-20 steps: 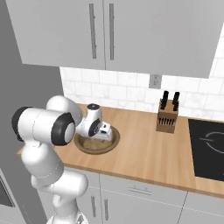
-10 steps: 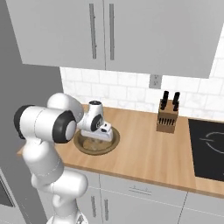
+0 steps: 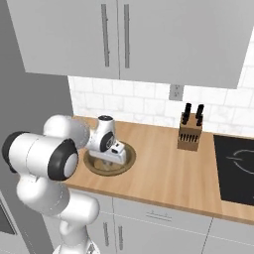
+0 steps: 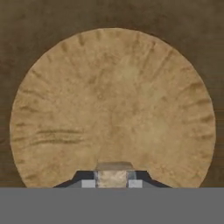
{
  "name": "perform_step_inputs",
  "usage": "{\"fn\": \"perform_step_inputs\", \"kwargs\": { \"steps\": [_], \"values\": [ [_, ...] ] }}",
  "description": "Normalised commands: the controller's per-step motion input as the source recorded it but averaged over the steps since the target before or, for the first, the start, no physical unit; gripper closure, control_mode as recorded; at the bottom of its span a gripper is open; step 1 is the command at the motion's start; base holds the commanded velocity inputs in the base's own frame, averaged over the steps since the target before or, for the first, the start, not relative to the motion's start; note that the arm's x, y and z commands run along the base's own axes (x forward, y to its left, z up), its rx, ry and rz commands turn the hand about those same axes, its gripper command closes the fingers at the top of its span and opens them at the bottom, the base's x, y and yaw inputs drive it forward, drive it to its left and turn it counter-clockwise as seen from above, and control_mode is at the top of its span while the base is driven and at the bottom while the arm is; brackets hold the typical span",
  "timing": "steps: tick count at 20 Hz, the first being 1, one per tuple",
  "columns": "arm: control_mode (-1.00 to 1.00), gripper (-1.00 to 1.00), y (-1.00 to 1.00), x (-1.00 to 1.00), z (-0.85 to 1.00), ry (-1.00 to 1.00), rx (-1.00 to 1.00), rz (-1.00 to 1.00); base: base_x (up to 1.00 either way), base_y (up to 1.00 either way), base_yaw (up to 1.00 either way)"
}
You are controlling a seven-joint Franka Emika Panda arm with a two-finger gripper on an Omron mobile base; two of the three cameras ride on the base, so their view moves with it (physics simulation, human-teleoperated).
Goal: Grab a lemon wedge from the fridge and one ice cube from the ice bowl, and put them in the glass of lemonade.
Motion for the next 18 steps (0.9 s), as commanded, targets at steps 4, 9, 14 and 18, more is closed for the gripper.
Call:
{"fn": "perform_step_inputs", "kwargs": {
  "steps": [4,9,14,18],
  "values": [
    [-1.00,1.00,0.01,-0.18,0.74,-0.09,0.00,0.00,0.00,0.00,0.00],
    [-1.00,1.00,0.06,-0.24,0.83,0.00,0.04,0.00,0.00,0.00,0.00],
    [-1.00,1.00,0.23,-0.10,0.75,0.02,0.27,0.00,0.00,0.00,0.00],
    [-1.00,1.00,0.42,-0.20,0.62,0.05,0.32,0.00,0.00,0.00,0.00]
  ]
}}
